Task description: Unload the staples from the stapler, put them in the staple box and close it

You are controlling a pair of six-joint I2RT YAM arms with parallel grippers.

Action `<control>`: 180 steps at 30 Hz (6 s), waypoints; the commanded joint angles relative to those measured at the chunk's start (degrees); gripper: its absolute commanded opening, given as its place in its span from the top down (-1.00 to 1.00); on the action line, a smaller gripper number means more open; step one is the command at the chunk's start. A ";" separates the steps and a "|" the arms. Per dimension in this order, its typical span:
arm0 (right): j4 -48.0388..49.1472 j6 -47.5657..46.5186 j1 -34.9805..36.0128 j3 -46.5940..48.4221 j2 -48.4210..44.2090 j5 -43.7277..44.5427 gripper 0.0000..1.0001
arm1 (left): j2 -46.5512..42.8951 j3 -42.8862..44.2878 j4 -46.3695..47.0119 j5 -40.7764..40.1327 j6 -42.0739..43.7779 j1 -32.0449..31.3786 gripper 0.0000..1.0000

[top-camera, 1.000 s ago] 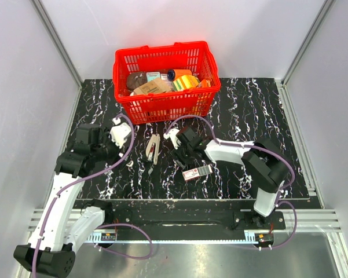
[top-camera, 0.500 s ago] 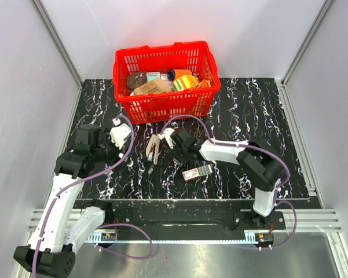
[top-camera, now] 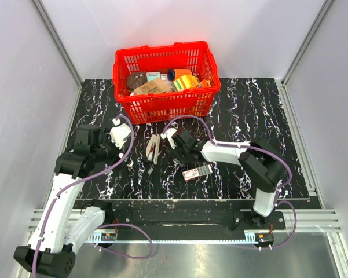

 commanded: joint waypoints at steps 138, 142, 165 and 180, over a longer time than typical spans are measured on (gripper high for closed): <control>13.27 28.55 2.34 -28.01 -32.63 18.17 0.48 | 46.11 -0.32 16.56 -4.68 2.39 -20.56 0.17; 13.36 28.55 2.34 -28.18 -32.81 18.09 0.48 | 46.11 -0.84 16.65 -5.57 2.39 -21.44 0.25; 13.97 28.55 2.34 -29.15 -33.86 17.83 0.52 | 42.16 -4.18 20.51 -16.54 2.39 -31.46 0.74; 14.59 28.55 2.34 -29.41 -33.51 18.18 0.54 | 37.24 -13.76 39.57 -40.45 10.12 -41.57 0.93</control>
